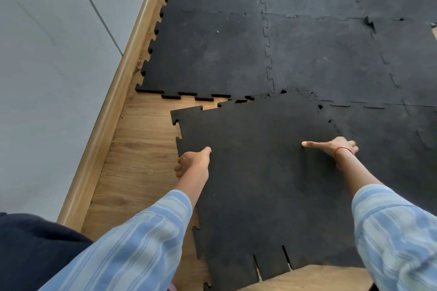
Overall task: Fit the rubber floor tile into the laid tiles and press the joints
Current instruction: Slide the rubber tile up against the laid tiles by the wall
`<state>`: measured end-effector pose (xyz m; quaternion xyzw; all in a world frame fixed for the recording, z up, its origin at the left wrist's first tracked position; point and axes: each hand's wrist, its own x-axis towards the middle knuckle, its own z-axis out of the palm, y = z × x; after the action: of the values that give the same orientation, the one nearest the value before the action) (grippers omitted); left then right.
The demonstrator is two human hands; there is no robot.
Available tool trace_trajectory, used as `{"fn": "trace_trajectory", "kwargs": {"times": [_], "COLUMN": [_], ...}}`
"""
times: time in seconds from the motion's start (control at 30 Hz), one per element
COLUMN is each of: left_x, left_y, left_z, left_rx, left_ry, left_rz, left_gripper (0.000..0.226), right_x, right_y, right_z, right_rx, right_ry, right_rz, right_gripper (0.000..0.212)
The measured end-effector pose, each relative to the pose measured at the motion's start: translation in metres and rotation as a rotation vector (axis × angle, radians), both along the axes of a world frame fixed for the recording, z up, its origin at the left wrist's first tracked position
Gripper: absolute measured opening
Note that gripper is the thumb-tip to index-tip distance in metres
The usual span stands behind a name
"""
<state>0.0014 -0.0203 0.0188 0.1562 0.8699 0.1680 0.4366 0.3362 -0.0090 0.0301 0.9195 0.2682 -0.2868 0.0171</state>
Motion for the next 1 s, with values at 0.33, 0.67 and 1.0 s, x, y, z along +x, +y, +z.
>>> {"fn": "trace_trajectory", "kwargs": {"times": [0.33,0.67,1.0], "left_x": [-0.027,-0.090,-0.134], "left_y": [0.034,0.077,0.093], "left_z": [0.027,0.045,0.016], "left_rx": [0.125,0.185,-0.029], "left_ry": [0.016,0.061,0.131], "left_rz": [0.012,0.049,-0.388], "left_gripper": [0.058,0.083,0.108], "right_x": [0.001,-0.067,-0.128], "right_y": [-0.007,0.017,0.021], "right_z": [-0.010,0.024,-0.008], "right_rx": [0.192,0.319,0.296], "right_ry": [0.181,0.207,0.235], "right_rz": [-0.336,-0.278,-0.174], "right_gripper": [0.111,0.093,0.085]}}
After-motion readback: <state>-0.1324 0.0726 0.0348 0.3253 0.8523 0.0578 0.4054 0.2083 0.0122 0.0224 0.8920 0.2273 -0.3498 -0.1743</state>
